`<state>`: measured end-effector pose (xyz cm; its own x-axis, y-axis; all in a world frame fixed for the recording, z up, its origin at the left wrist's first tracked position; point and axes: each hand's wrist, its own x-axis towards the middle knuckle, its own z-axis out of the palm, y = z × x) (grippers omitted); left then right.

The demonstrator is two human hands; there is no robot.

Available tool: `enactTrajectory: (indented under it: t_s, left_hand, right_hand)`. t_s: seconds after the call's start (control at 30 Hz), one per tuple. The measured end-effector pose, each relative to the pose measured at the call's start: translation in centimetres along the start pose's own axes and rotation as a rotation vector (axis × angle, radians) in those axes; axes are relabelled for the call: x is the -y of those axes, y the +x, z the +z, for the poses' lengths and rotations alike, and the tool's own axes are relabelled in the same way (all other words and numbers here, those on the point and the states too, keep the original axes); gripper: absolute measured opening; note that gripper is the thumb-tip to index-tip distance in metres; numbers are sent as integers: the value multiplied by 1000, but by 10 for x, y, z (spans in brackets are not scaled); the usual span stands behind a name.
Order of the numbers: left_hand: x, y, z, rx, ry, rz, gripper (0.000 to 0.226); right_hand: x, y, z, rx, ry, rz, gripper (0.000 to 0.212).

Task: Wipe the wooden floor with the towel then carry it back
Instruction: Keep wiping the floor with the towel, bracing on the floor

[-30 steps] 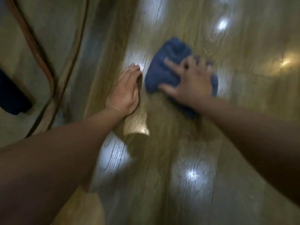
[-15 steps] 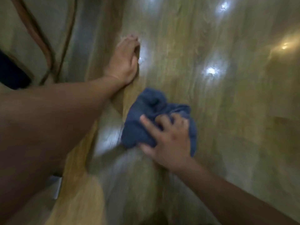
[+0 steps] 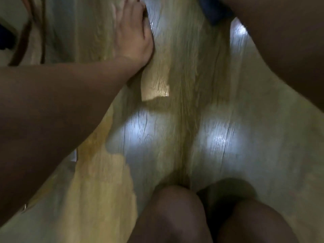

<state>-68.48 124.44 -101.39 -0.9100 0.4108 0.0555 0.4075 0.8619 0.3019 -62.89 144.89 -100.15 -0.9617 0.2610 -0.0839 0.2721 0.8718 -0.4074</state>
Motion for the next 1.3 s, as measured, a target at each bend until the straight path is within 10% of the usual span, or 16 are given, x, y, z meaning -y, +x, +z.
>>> enactTrajectory:
  t_s: [0.17,0.4,0.53,0.63,0.73,0.97,1.17,1.3]
  left_hand:
    - [3,-4,-2,11,3,-14,46]
    - [-2,0,-6,53,-6,10,46]
    - [-1,0,-4,46,15,-11,45]
    - [0,0,-1,31,19,-31,48]
    - [6,1,4,8,17,-26,46]
    - [33,8,26,-117,6,27,27]
    - [37,13,32,-138,52,-30,29]
    - [36,10,30,-88,3,1,36]
  right_hand:
    - [26,-67,13,-203,-34,136,50]
    - [-14,-239,4,254,-59,-958,63]
    - [-101,-107,-30,-184,-146,-443,61]
    - [-151,-31,-64,-354,-57,322,86]
    - [-128,-54,-58,-382,-102,623,78]
    - [-114,-282,-39,-47,-55,-474,56]
    - [-308,-260,-106,-459,-98,824,90]
    - [-267,-209,-99,-602,-89,1326,88]
